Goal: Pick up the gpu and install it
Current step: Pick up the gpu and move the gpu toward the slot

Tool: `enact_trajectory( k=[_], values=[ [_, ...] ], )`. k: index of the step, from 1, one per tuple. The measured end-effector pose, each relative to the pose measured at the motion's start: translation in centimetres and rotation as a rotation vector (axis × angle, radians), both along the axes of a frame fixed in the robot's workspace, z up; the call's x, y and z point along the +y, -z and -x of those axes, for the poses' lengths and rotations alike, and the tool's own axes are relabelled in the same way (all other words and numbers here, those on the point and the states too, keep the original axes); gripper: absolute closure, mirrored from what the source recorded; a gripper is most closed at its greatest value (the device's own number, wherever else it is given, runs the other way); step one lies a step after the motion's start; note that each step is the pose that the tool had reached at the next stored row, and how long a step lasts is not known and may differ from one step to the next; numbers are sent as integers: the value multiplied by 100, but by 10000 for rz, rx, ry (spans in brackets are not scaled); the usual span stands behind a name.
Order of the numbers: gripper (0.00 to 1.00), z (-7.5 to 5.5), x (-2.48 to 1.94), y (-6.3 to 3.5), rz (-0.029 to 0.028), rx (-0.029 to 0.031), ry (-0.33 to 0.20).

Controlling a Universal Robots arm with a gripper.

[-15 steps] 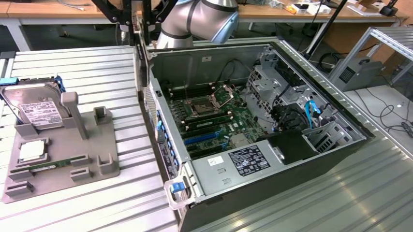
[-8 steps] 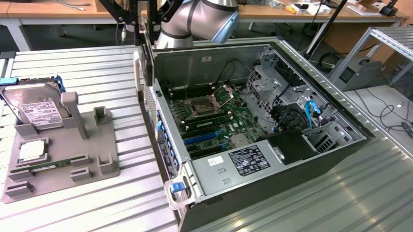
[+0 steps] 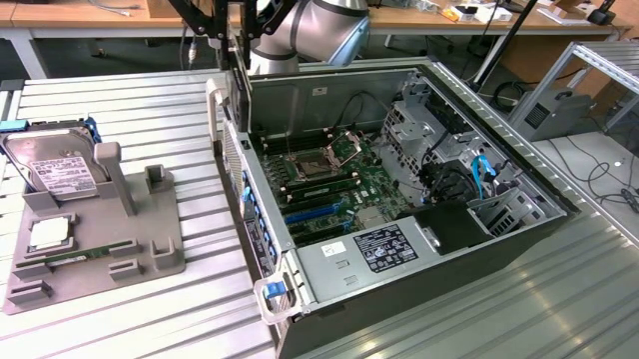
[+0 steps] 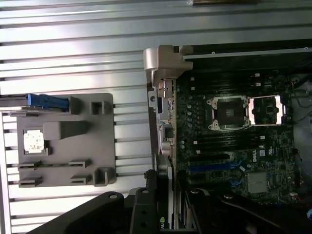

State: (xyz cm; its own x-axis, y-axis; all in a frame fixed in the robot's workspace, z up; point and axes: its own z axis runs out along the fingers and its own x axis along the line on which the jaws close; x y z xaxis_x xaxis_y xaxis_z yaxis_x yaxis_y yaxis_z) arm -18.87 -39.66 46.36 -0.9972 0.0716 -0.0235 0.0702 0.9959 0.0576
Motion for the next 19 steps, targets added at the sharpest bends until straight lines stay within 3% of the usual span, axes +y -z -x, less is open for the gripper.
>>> enact_trajectory(
  k=[11, 19],
  values=[
    [73, -148, -9, 16, 27, 0, 0],
    [73, -214, -42, 24, 42, -1, -1]
  ],
)
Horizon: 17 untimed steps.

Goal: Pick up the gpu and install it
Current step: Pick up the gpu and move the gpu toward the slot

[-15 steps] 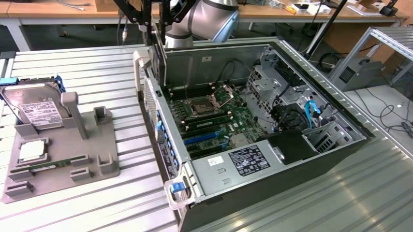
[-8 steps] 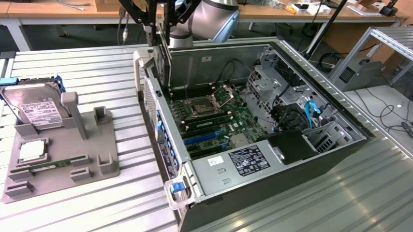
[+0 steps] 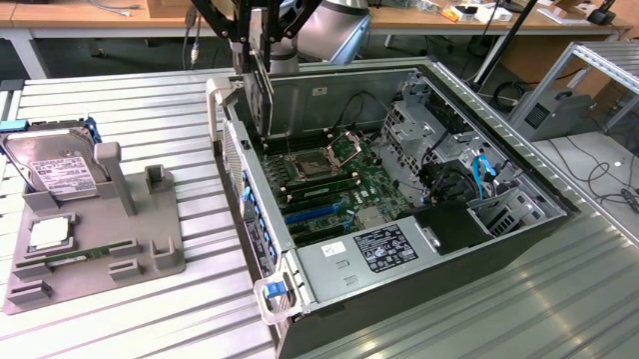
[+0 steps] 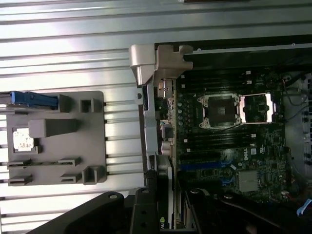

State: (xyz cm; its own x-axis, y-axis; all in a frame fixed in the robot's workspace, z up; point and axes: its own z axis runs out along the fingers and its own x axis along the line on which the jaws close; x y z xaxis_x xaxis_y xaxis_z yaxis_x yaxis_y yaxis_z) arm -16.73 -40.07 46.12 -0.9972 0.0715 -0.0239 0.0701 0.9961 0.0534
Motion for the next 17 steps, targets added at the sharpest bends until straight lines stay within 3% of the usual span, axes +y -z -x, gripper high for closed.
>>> enact_trajectory(
  k=[17],
  values=[
    [73, -521, -3, 33, 34, 1, 1]
  ],
)
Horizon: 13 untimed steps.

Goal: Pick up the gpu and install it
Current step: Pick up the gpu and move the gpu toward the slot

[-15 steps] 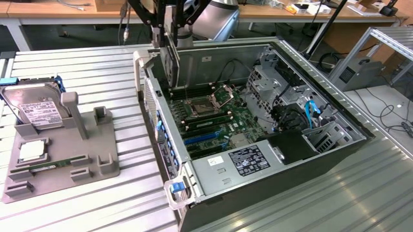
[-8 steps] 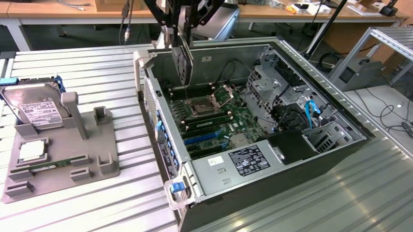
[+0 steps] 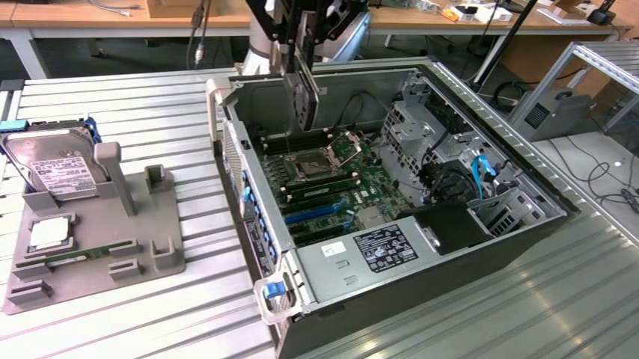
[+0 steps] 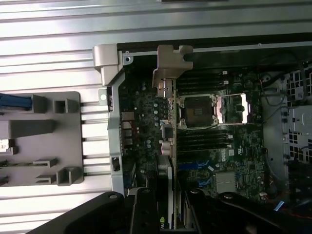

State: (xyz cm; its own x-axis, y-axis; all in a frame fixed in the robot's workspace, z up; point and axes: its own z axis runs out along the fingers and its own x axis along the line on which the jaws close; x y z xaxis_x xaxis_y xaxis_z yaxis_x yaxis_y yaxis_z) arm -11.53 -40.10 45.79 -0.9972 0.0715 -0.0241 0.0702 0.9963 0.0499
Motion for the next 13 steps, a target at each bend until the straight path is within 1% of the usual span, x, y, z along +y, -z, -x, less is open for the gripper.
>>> enact_trajectory(
  k=[3, 5, 7, 8, 10, 12, 13],
  values=[
    [73, -96, 0, 25, 41, 0, -1],
    [73, -131, 0, 38, 52, 0, -1],
    [73, -218, 0, 64, 72, 0, 0],
    [73, -284, 0, 77, 84, 3, -1],
    [73, -337, 0, 88, 92, 5, 1],
    [73, -435, 0, 107, 106, 7, -1],
    [73, -453, 0, 111, 109, 8, 0]
  ],
)
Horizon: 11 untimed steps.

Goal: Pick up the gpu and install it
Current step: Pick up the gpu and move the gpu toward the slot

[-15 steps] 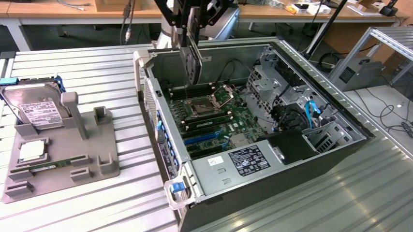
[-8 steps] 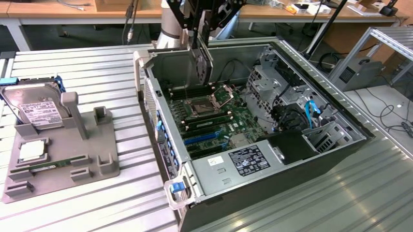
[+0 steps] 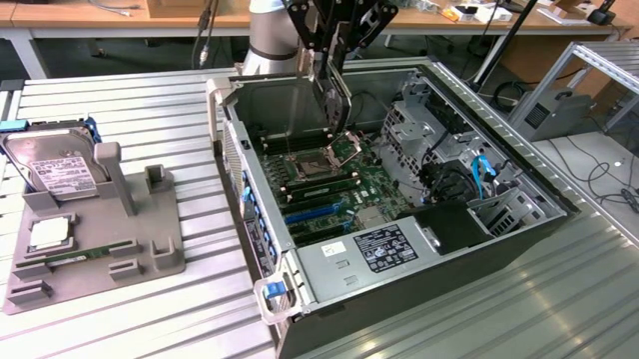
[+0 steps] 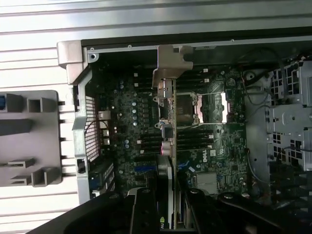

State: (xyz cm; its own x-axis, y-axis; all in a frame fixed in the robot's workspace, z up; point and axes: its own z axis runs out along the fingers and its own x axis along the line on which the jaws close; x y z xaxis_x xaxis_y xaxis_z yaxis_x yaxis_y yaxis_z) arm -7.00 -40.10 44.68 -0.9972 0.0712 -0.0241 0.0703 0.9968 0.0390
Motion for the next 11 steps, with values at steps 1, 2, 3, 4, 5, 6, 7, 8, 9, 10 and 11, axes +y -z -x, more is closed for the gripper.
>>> enact_trajectory(
  k=[1, 2, 3, 4, 5, 6, 7, 8, 9, 10, 11],
  values=[
    [73, -40, 0, 8, 5, 1, 0],
    [73, -98, 0, 19, 12, 2, -1],
    [73, -151, 0, 28, 20, 3, 1],
    [73, -211, 0, 39, 28, 5, -1],
    [73, -265, 0, 49, 35, 6, 0],
    [73, -323, 0, 60, 41, 6, 0],
    [73, -369, 0, 68, 46, 6, -1],
    [73, -425, 0, 77, 52, 6, 1],
    [73, -451, 0, 82, 54, 6, 0],
    [73, -476, 0, 86, 58, 6, -1],
    [73, -532, 0, 95, 64, 6, -1]
  ],
)
